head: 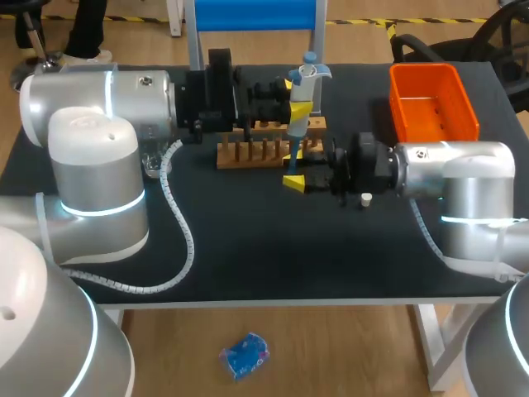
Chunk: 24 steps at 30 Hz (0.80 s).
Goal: Invert the test tube, pick up the pipette, mount the tip to pipette, aspirate from beaker and dispense into the tube, eject the tip, return the pipette, and cap with the stopper.
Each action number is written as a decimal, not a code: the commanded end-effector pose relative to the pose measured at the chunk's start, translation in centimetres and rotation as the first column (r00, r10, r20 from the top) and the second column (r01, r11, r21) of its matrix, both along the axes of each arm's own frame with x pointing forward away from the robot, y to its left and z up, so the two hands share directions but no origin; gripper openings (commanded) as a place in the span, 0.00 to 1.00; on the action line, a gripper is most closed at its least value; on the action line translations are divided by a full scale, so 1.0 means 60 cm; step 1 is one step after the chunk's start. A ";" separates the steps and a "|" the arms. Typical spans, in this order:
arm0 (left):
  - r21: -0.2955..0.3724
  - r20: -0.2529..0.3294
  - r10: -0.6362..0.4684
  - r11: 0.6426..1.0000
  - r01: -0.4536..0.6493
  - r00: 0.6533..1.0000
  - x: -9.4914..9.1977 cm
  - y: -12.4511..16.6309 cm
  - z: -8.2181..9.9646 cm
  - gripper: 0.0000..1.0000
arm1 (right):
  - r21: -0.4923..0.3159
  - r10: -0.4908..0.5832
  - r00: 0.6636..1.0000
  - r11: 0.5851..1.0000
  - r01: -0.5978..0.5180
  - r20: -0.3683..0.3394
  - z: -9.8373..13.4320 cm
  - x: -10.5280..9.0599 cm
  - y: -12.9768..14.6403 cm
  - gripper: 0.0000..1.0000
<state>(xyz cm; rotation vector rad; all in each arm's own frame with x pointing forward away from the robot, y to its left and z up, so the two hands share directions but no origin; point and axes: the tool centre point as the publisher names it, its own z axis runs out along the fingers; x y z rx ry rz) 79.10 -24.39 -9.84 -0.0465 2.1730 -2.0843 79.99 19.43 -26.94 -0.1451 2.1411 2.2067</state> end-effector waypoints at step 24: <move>-0.072 0.029 -0.049 0.996 0.051 0.998 0.003 0.007 0.017 0.00 | -0.175 0.209 0.954 0.953 -0.248 -0.217 -0.071 -0.035 -0.091 1.00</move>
